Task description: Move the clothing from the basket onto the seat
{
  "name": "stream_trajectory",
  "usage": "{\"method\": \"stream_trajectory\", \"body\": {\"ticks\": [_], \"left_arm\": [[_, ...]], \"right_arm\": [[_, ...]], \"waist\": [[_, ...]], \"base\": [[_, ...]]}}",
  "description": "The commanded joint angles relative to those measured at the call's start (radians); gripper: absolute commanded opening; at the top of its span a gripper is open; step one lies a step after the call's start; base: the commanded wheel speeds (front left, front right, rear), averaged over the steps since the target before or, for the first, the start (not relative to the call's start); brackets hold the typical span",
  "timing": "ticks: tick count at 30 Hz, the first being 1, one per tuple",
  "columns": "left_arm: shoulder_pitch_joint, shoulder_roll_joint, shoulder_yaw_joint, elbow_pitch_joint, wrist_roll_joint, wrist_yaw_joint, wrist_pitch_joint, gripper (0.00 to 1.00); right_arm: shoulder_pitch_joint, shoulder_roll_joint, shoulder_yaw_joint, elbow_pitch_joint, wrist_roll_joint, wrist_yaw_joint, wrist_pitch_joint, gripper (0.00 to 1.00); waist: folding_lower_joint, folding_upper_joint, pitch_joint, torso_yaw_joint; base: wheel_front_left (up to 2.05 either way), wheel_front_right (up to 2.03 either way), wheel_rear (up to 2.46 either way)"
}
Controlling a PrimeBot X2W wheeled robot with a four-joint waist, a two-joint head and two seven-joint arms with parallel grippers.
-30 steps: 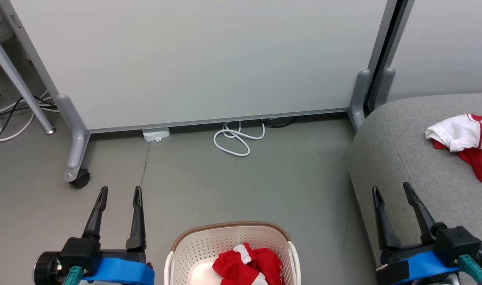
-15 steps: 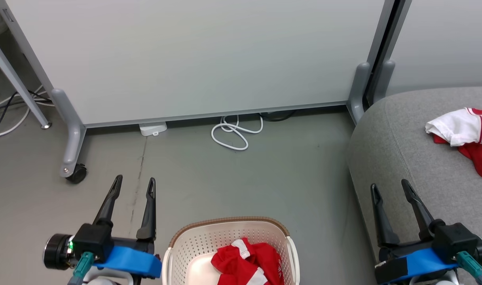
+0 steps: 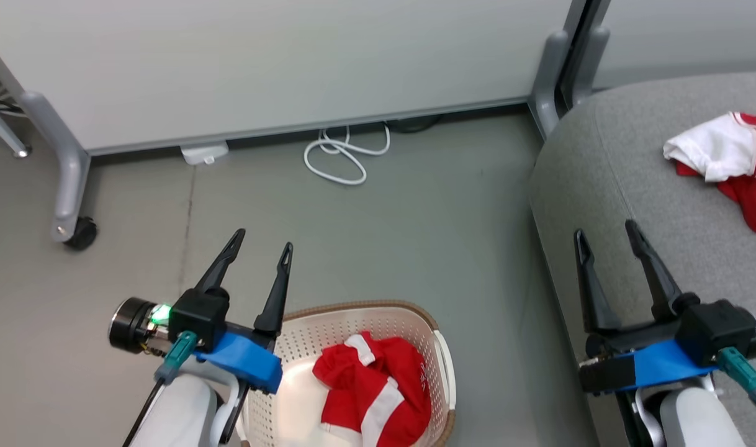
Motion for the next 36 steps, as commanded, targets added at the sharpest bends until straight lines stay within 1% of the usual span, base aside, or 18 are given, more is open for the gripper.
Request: {"method": "stream_trajectory", "body": {"ticks": [1, 11, 17, 24, 25, 27, 36], "left_arm": [[-0.05, 0.015, -0.035, 0.027, -0.017, -0.002, -0.003, 1.0], [-0.206, 0.055, -0.232, 0.191, -0.067, -0.002, -0.003, 1.0], [-0.302, 0.066, -0.354, 0.277, -0.09, -0.002, -0.003, 1.0], [-0.411, 0.063, -0.482, 0.378, -0.131, -0.002, -0.003, 1.0], [-0.411, 0.063, -0.482, 0.378, -0.131, -0.002, -0.003, 1.0], [-0.441, 0.06, -0.519, 0.412, -0.144, -0.002, -0.003, 1.0], [-0.547, 0.046, -0.712, 0.567, -0.212, -0.002, -0.003, 1.0]], "right_arm": [[-0.035, 0.0, 0.0, -0.011, -0.007, 0.0, -0.001, 1.0], [-0.134, 0.0, 0.009, -0.034, -0.015, 0.0, -0.001, 1.0], [-0.186, 0.001, 0.017, -0.049, -0.022, 0.0, -0.001, 1.0], [-0.242, 0.001, 0.012, -0.071, -0.035, 0.0, -0.001, 1.0], [-0.242, 0.001, 0.012, -0.071, -0.035, 0.0, -0.001, 1.0], [-0.253, 0.001, 0.011, -0.078, -0.039, 0.0, -0.001, 1.0], [-0.294, 0.001, 0.003, -0.105, -0.046, 0.0, -0.001, 1.0]], "waist": [[-0.0001, 0.0, 0.061, -0.023], [-0.0001, 0.0, 0.206, -0.055], [-0.0001, 0.0, 0.3, -0.07], [-0.0001, 0.0, 0.414, -0.078], [-0.0001, 0.0, 0.414, -0.078], [-0.0001, 0.0, 0.445, -0.08], [-0.0001, 0.0, 0.558, -0.089]], "base": [[0.0, 0.0, 0.0], [0.0, 0.0, 0.0], [0.0, 0.0, 0.0], [0.0, 0.0, 0.0], [0.0, 0.0, 0.0], [0.0, 0.0, 0.0], [0.0, 0.0, 0.0]]}}
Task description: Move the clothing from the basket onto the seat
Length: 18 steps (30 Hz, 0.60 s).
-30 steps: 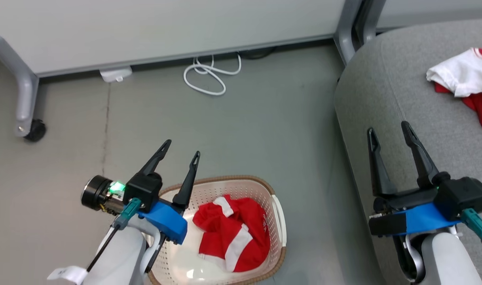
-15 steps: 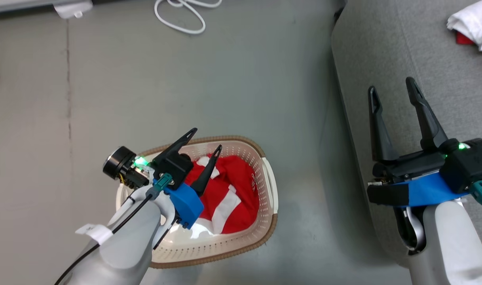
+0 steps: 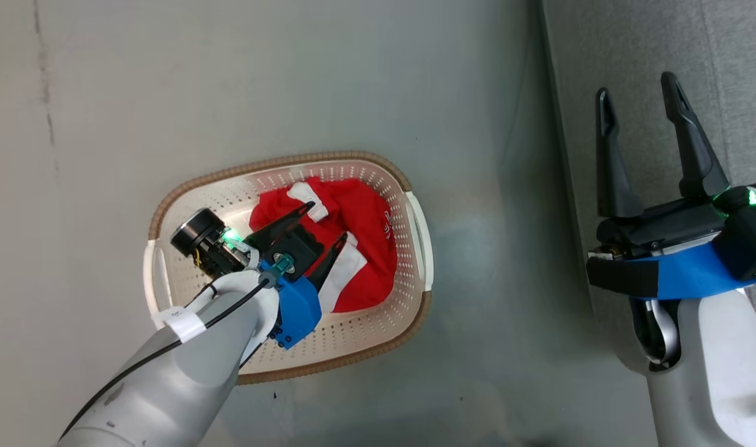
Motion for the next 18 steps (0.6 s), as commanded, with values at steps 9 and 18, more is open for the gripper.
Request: {"method": "stream_trajectory", "body": {"ticks": [9, 18], "left_arm": [[-0.148, -0.015, -0.188, 0.103, -0.072, -0.001, -0.003, 1.0], [-0.247, -0.028, -0.297, 0.2, -0.11, -0.002, 0.006, 1.0]], "right_arm": [[-0.047, 0.001, -0.004, -0.04, -0.012, 0.0, -0.001, 1.0], [-0.068, 0.001, 0.001, -0.075, -0.017, 0.0, -0.001, 1.0]], "waist": [[-0.0001, 0.0, 0.149, 0.004], [-0.0001, 0.0, 0.243, -0.006]], "base": [[0.0, 0.0, 0.0], [0.0, 0.0, 0.0]]}}
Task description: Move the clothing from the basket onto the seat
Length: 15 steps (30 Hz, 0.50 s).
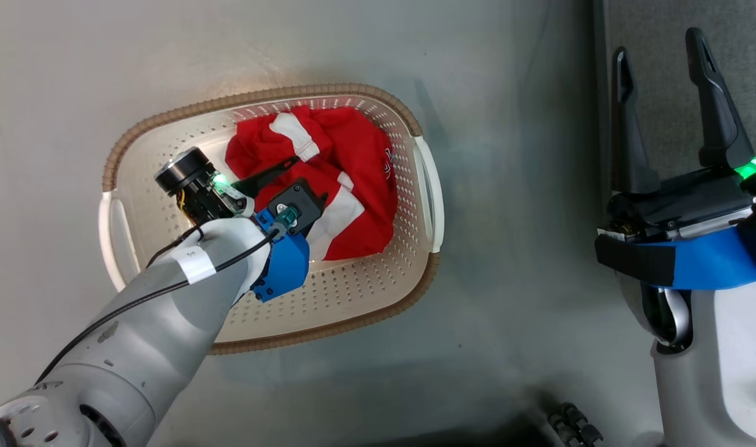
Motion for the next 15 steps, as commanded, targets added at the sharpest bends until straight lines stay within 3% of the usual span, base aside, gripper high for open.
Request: {"method": "stream_trajectory", "body": {"ticks": [1, 15], "left_arm": [[-0.027, -0.004, -0.006, 0.009, -0.002, -0.002, 0.004, 1.0], [-0.082, 0.025, -0.019, 0.046, 0.043, -0.002, 0.071, 1.0]], "right_arm": [[-0.016, 0.001, -0.001, -0.011, -0.006, 0.0, -0.001, 1.0], [-0.007, 0.001, 0.014, -0.072, -0.007, 0.0, -0.001, 1.0]], "waist": [[-0.0001, 0.0001, 0.024, -0.008], [-0.0001, 0.0001, 0.114, -0.032]], "base": [[0.0, 0.0, 0.0], [0.0, 0.0, 0.0]]}}
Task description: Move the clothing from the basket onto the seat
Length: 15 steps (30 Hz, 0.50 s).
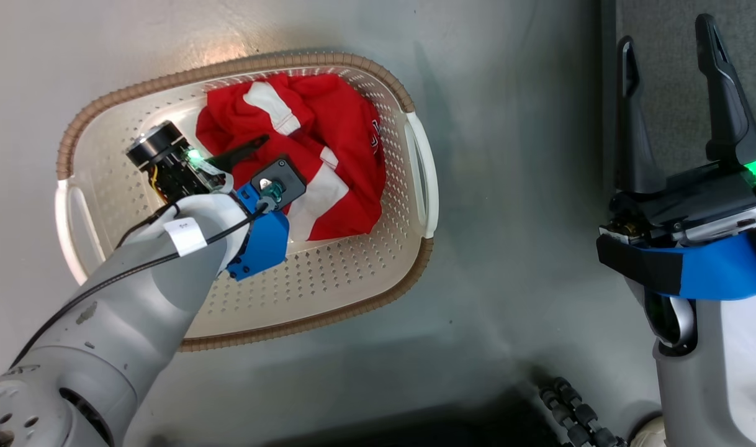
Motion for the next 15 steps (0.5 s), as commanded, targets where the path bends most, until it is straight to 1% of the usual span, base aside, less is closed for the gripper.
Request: {"method": "stream_trajectory", "body": {"ticks": [1, 9, 15], "left_arm": [[-0.025, 0.009, -0.003, 0.002, 0.01, -0.002, 0.003, 1.0], [-0.091, 0.012, -0.002, 0.027, 0.024, -0.002, -0.001, 1.0], [-0.09, -0.004, -0.003, 0.047, 0.03, -0.002, 0.012, 1.0]], "right_arm": [[-0.004, 0.001, 0.002, -0.013, -0.006, 0.0, 0.0, 1.0], [0.017, 0.001, 0.002, -0.048, -0.011, 0.0, -0.001, 1.0], [0.031, 0.001, 0.014, -0.06, -0.012, 0.0, 0.0, 1.0]], "waist": [[-0.0001, 0.0, 0.016, -0.005], [-0.0001, 0.0, 0.054, 0.0], [-0.0001, 0.0, 0.059, -0.002]], "base": [[0.0, 0.0, 0.0], [0.0, 0.0, 0.0], [0.0, 0.0, 0.0]]}}
